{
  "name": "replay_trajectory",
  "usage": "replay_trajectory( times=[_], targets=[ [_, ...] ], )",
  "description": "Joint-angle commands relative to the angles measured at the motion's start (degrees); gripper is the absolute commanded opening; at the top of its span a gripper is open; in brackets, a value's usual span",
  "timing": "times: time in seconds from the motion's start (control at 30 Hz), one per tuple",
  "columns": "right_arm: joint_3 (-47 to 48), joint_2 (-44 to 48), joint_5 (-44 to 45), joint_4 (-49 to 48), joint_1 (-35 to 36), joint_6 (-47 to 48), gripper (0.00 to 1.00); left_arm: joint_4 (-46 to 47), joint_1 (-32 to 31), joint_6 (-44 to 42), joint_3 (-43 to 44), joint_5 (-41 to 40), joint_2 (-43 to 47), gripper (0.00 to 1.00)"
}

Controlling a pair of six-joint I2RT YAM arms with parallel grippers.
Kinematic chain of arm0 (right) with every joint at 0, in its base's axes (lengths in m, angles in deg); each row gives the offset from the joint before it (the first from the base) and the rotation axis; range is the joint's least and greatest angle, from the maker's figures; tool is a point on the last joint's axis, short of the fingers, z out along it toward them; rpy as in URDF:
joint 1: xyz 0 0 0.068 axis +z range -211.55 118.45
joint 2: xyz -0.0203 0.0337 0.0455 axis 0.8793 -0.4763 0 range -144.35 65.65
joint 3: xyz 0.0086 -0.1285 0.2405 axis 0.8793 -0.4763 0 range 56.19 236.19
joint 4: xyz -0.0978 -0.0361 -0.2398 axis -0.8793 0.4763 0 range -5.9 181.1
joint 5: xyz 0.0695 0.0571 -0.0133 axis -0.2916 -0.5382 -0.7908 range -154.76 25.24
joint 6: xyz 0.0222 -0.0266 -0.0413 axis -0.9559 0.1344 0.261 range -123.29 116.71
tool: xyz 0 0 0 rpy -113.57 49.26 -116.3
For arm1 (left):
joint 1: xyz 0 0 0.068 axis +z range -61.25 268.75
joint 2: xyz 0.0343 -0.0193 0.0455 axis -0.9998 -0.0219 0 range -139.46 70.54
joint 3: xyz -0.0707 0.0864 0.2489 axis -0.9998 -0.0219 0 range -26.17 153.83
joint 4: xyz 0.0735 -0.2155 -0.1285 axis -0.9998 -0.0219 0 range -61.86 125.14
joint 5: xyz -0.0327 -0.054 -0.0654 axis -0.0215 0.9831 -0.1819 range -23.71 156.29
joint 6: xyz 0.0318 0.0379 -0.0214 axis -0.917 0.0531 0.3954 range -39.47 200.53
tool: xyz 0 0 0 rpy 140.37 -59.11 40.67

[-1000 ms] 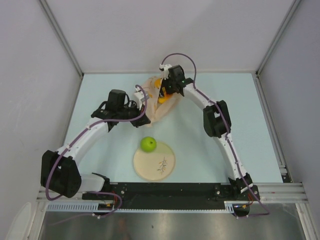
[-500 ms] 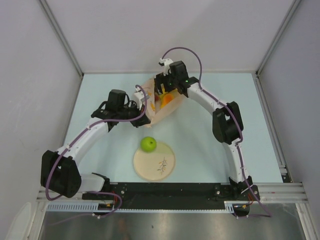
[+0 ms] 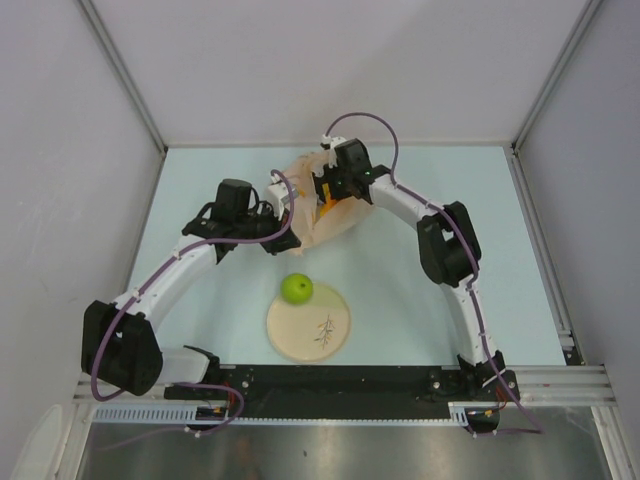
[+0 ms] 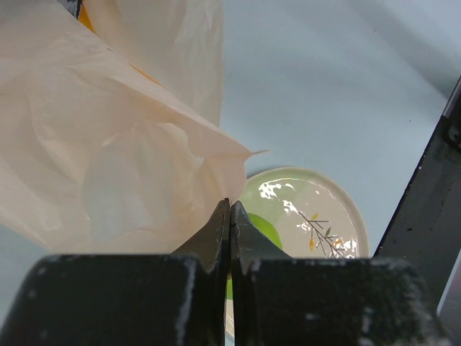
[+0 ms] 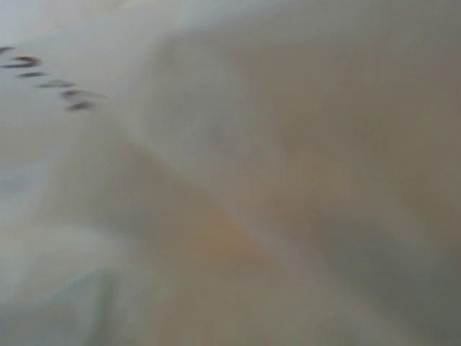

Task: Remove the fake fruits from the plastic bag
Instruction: Take out the fake fruit from the plastic bag.

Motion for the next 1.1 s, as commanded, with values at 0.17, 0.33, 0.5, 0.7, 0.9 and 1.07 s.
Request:
replay_trajectory(
  times=[0.17,0.33,0.5,0.7,0.9,1.07],
  targets=[
    [6.33,-7.42,6.50,2.00,-0.37,0.62,1.00,0.90,-0.32,-0.08,2.12,0.34,-0.74,0.00],
    [5.19,-7.34,6.77,2.26,-0.20,0.88,1.00,0.99,-0.32,0.01,2.20,0.08,-0.83,0.00],
    [3.43,-5.85,3.61,1.56,-0.28,1.41,0.83,1.25,-0.32,0.01,2.20,-0.19,-0.91,0.00],
    [0.63,2.92,-3.85,-0.81,-2.39,2.81,0.63,2.30,-0.23,1.24,3.34,-1.33,-1.70,0.00],
    [-7.72,15.06,-15.26,-1.51,-5.99,6.84,0.61,6.16,1.52,7.02,5.89,-2.82,-3.64,0.00],
    [-21.16,29.12,-22.76,-2.57,-5.74,14.04,0.56,7.66,2.41,8.09,10.46,-3.70,-6.01,0.00]
  ],
)
